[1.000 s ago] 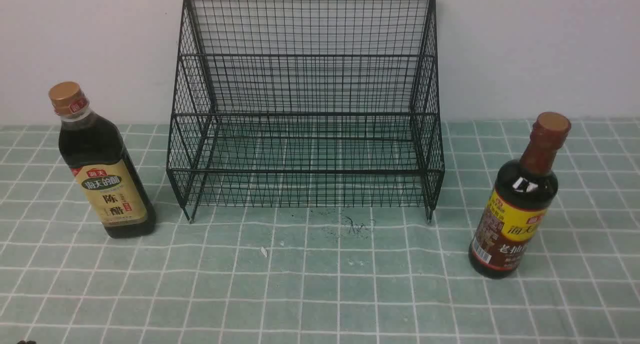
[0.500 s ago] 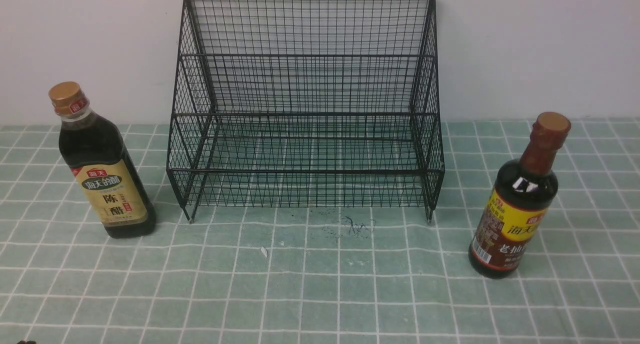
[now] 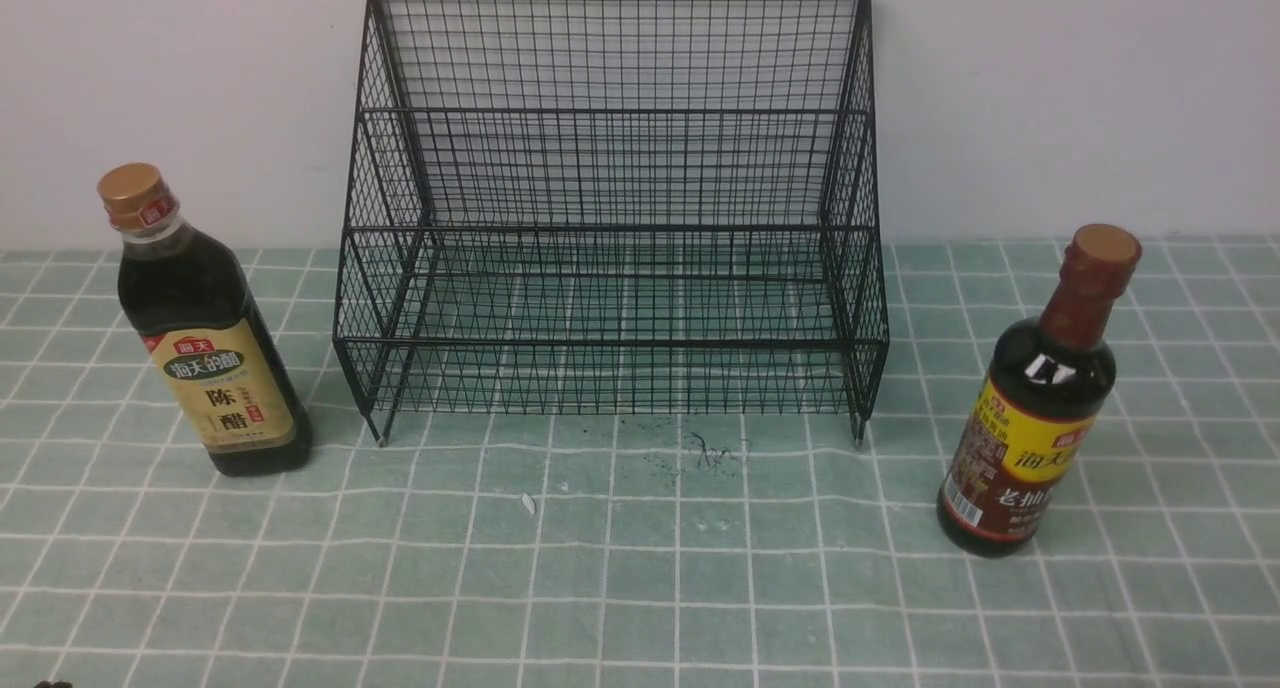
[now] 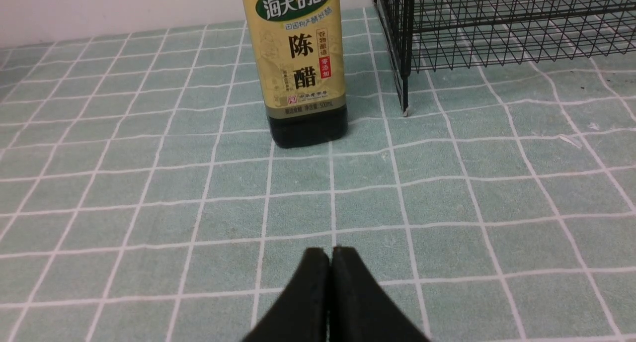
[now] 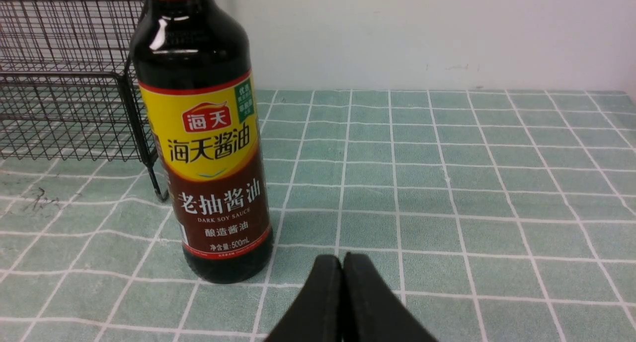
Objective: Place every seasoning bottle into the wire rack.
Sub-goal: Use the left arm to grab the condiment bottle closest to it
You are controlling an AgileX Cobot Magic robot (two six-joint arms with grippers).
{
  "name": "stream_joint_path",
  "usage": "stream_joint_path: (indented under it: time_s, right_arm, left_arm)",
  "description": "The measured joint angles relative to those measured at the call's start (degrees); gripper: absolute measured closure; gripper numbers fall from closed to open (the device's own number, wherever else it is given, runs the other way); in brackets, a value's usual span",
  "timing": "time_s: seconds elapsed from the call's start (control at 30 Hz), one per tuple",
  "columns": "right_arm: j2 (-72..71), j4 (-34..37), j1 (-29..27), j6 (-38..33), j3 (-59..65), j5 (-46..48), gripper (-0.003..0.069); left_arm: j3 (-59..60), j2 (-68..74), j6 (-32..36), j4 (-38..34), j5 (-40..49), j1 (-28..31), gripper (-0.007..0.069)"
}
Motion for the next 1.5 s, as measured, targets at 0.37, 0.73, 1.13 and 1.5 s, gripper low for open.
stream_joint_path:
  time_s: [0.37,0.73,1.13,1.5]
  right_arm:
    - [0.00,0.00,0.00,0.00,0.00,0.00,0.0676]
    - [0.00,0.00,0.00,0.00,0.00,0.00,0.0676]
    - [0.00,0.00,0.00,0.00,0.00,0.00,0.0676]
    - [0.00,0.00,0.00,0.00,0.00,0.00,0.0676]
  left_arm:
    - [0.29,0.00,-3.27,-1.11,-4.77,0.00,0.0638]
    - [0.29,0.00,-15.51,-22.35,-15.41,0.00,0.0638]
    - [0.29,0.00,-14.16,-28.94,-36.84,0.00,0.0638]
    - [-32.08,17.48,6.15,-21.08,-8.35,0.00,0.0638]
